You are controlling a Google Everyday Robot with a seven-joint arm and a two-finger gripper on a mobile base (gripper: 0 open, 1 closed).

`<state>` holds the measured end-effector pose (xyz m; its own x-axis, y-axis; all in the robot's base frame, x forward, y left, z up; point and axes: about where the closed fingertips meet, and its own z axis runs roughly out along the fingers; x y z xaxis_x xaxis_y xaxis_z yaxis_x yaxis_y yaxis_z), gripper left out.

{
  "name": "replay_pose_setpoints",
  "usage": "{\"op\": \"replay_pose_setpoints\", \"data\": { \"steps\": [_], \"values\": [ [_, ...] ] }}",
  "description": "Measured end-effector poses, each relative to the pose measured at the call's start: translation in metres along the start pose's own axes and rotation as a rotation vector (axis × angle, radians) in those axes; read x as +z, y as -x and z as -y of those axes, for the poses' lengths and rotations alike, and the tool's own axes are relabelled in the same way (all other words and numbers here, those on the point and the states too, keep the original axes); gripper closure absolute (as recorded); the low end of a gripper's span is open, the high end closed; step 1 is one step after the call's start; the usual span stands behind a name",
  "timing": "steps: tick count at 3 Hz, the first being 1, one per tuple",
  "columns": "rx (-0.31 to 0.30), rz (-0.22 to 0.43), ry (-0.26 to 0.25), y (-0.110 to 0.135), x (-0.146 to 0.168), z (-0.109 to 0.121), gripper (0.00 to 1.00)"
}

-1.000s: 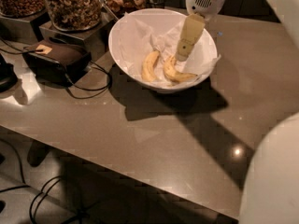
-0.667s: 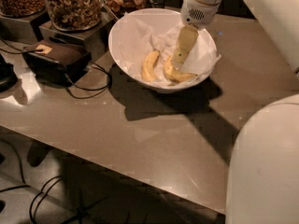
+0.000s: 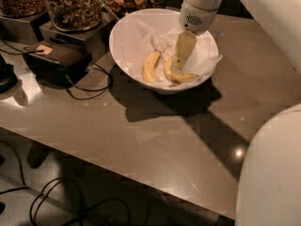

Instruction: Pick banana from white bowl

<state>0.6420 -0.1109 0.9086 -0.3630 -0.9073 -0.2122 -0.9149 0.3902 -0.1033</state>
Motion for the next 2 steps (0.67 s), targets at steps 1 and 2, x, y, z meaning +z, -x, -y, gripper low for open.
{"op": "replay_pose_setpoints", "data": {
  "steps": [1,2],
  "values": [
    [-0.014,-0.015,0.013,0.000,0.007,-0.016,0.11],
    [-0.039,-0.035,0.027,0.004,0.014,-0.029,0.22]
  ]
}}
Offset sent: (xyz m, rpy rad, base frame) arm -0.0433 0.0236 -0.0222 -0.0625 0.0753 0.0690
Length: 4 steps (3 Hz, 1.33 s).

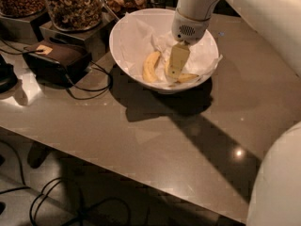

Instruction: Pick banana from white bowl

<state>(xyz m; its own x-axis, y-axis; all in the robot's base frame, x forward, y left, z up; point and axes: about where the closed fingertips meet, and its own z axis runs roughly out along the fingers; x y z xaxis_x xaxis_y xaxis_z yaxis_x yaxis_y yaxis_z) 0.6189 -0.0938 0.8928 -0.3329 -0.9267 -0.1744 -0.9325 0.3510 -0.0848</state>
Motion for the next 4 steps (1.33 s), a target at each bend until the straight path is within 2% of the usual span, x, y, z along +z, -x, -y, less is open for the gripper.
{"op": "replay_pose_setpoints", "data": {
  "steps": [2,4],
  "values": [
    [-0.010,-0.009,0.007,0.002,0.003,-0.006,0.25],
    [0.101,-0.019,0.007,-0.008,0.003,0.014,0.34]
  ]
}}
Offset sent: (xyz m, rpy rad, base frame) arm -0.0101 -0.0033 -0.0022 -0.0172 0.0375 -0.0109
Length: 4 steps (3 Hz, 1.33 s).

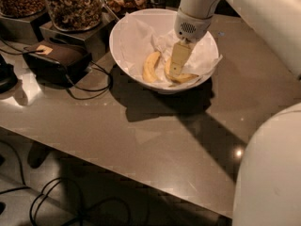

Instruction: Pick banana from white bowl

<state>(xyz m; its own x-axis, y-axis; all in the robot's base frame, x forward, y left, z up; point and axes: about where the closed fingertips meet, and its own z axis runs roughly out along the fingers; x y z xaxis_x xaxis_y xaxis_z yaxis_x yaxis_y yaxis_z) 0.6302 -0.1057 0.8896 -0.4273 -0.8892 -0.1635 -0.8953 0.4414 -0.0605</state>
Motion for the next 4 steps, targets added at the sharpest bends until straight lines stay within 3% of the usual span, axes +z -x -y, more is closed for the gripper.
{"op": "replay_pose_setpoints", "data": {
  "steps": [2,4],
  "values": [
    [0.107,-0.058,0.003,-0.003,0.011,0.007,0.34],
    [0.122,-0.100,0.026,0.002,0.024,-0.001,0.35]
  ]
}}
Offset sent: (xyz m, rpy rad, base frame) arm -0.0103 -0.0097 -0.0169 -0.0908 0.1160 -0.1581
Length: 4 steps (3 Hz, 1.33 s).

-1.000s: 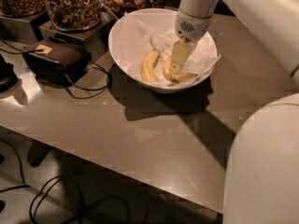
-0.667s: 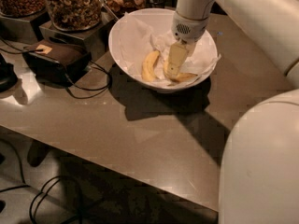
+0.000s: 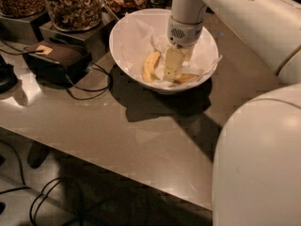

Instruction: Pick banana from white bowl

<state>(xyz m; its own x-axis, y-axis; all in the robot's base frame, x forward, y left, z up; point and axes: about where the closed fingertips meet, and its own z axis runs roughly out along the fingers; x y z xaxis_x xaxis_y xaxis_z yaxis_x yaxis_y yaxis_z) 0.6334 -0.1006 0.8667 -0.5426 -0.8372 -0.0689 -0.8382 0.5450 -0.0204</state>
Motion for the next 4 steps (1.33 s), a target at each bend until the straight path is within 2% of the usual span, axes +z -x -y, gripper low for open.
{"op": "replay_pose_setpoints", "data": {
  "steps": [1,2,4],
  "values": [
    [0.001,-0.004,0.002,0.0013,0.0014,-0.0007,0.36],
    [0.002,-0.004,-0.001,0.0037,0.0016,0.0009,0.44],
    [-0.001,-0.014,0.004,0.0058,0.0060,0.0021,0.48]
  ]
}}
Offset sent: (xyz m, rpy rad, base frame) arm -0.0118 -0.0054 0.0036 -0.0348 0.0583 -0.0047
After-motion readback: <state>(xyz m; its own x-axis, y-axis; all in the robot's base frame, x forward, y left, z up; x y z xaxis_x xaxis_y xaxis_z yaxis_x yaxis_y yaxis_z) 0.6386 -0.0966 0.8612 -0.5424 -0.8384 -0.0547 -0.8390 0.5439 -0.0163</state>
